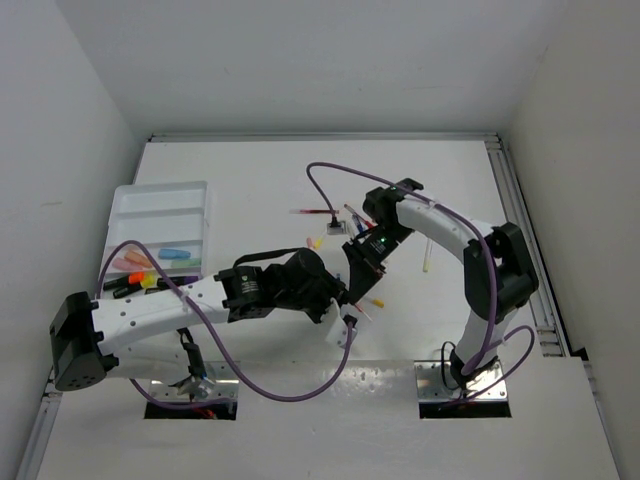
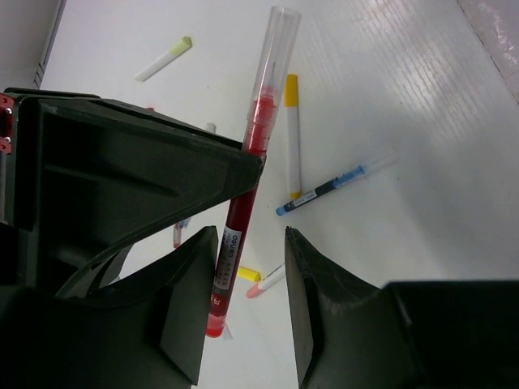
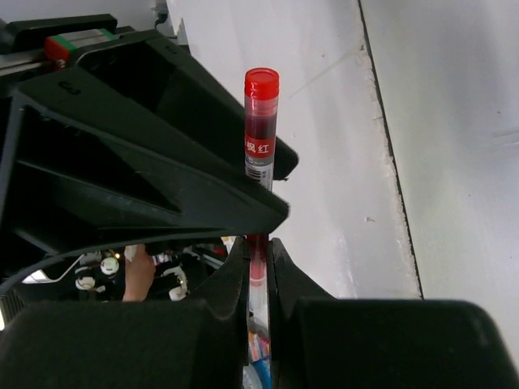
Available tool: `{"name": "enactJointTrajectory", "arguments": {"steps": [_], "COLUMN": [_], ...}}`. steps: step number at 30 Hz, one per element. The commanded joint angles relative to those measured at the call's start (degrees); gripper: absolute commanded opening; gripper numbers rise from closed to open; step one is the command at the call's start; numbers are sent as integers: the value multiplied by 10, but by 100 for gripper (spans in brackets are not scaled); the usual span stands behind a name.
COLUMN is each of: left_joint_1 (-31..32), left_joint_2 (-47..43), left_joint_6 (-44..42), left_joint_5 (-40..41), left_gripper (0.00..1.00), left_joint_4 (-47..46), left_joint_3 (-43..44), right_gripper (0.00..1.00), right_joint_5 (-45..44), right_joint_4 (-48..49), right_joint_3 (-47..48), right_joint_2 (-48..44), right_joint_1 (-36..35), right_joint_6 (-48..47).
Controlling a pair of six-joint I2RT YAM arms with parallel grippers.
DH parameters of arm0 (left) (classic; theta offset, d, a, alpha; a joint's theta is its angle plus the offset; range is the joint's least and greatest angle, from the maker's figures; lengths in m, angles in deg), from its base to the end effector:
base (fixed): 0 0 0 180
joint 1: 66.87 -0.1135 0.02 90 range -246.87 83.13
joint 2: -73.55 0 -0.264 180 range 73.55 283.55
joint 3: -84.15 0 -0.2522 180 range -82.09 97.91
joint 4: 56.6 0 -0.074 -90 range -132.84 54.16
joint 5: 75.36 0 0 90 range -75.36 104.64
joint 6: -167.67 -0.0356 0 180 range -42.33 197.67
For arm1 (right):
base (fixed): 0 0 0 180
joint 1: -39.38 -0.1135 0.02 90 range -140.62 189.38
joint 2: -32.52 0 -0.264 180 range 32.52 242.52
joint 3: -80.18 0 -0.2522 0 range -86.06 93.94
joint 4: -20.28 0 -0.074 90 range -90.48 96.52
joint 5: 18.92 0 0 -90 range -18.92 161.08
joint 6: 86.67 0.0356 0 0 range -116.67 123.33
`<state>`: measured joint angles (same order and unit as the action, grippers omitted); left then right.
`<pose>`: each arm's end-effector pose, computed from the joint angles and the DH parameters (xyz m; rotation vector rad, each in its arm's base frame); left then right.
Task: Sort the stationery into containers
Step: Pass the stationery from the right arm to the left, then place the stationery into the container
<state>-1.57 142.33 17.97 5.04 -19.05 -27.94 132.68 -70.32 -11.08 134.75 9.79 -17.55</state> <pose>0.1041 -0.2406 0.2880 2.0283 0.9534 -0.2407 0.2446 0.1749 0.2245 0.8841 -2.3005 -1.4379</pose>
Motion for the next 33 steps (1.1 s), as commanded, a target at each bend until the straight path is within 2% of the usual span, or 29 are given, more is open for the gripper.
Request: {"name": "enactJointTrajectory", "arguments": {"steps": [1,5,7,10,11,12,14,15,17,18,19,21,24,26,27,28,29,33], "left_joint_1": [6,7,9,8,8,7,-7,-14,-48,-70,-120,-179,-341,-412,-477,-507,-568,-698], "left_joint_2": [-10,-9,-8,-9,-10,-13,-15,-22,-31,-39,-43,-38,3,55,73,115,141,280], "left_joint_6": [2,4,5,14,24,30,55,63,80,86,93,91,45,-3,-26,-70,-91,-221], "left_joint_5": [1,-4,-8,-5,-2,2,-2,-2,-10,-16,-35,-75,-132,-173,-199,-209,-219,-220], "left_gripper": [45,41,33,15,4,1,0,0,0,0,0,0,0,0,0,0,0,0], "left_joint_4": [-17,-14,-14,-16,-16,-16,-14,-10,4,8,16,54,136,183,227,245,277,385], "left_joint_3": [-7,-7,-7,-8,-9,-9,-7,-6,-3,-1,8,22,81,141,161,200,219,343], "right_gripper": [0,0,0,0,3,9,24,40,49,50,50,50,50,49,48,48,47,46], "right_joint_5": [25,26,26,26,25,20,16,12,-2,-8,-23,-41,-57,-59,-61,-66,-67,-71], "right_joint_4": [-131,-130,-131,-130,-130,-130,-130,-130,-126,-112,-97,-40,21,33,38,41,55,92], "right_joint_3": [7,14,17,23,25,27,37,42,61,68,77,74,37,20,4,-4,-12,-63], "right_joint_2": [-25,-22,-22,-20,-21,-20,-20,-20,-22,-23,-25,-29,-41,-44,-45,-48,-51,-69], "right_joint_1": [-11,-13,-13,-13,-12,-11,-5,9,35,70,88,149,201,213,214,214,214,211], "right_joint_6": [-19,-17,-16,-15,-14,-11,-7,-5,-1,7,13,54,94,95,94,93,96,111]}}
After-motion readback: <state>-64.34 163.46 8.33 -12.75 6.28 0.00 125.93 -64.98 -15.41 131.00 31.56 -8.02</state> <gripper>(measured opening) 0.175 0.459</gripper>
